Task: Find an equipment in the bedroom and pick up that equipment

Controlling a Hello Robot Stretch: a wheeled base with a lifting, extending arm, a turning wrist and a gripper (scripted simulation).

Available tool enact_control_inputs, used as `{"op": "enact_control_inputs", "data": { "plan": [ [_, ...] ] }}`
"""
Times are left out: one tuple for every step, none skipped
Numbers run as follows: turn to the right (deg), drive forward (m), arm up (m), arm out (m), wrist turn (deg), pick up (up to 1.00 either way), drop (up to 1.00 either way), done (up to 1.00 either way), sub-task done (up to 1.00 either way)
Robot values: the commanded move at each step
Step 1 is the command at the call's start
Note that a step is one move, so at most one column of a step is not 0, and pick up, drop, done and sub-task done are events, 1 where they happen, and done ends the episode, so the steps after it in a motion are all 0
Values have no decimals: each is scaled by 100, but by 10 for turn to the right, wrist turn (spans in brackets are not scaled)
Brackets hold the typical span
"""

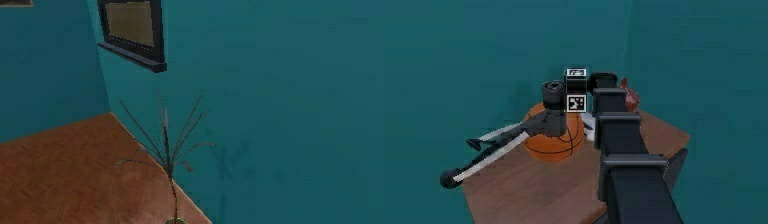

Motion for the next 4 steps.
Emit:
{"op": "enact_control_inputs", "data": {
  "plan": [
    [0, 0, 0, 0, 450, 0, 0, 0, 0],
    [0, 0, 0, 0, 300, 0, 0, 0, 0],
    [0, 0, -12, 0, 0, 0, 0, 0, 0],
    [0, 0, 0, 0, 0, 100, 0, 0, 0]
  ]
}}
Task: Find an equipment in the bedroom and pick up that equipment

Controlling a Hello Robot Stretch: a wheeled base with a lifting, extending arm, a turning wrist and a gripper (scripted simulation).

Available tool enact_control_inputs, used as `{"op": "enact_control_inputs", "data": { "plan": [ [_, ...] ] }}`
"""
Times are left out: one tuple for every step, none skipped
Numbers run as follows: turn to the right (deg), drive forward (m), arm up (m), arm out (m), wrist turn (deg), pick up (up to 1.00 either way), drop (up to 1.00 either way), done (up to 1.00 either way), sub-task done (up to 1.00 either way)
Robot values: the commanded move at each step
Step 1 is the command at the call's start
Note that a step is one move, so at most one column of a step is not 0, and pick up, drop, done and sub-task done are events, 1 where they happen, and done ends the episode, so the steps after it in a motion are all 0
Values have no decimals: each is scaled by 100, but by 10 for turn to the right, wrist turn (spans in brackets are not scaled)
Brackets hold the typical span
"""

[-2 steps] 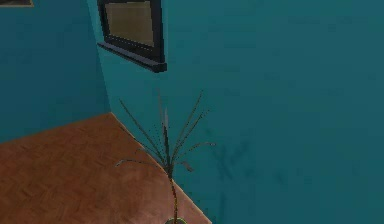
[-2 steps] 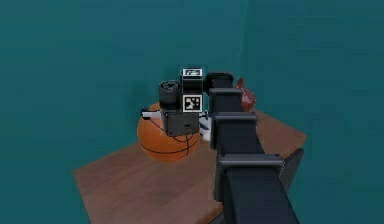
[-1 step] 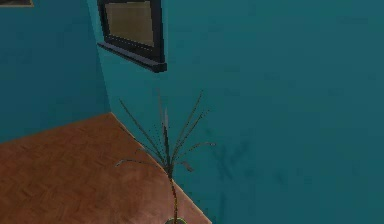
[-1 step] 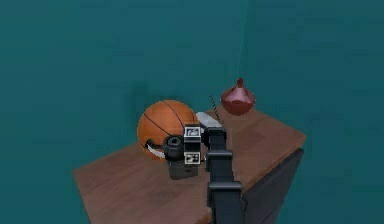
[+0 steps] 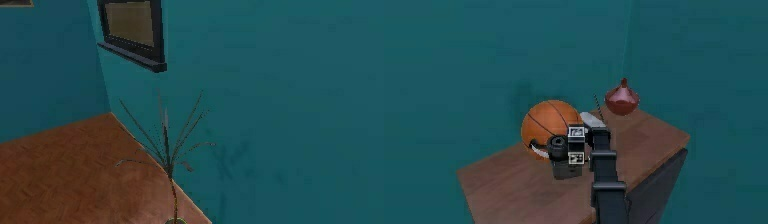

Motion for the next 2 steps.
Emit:
{"op": "enact_control_inputs", "data": {
  "plan": [
    [0, 0, 10, 0, 0, 0, 0, 0, 0],
    [0, 0, 0, 0, 0, 0, 0, 100, 0]
  ]
}}
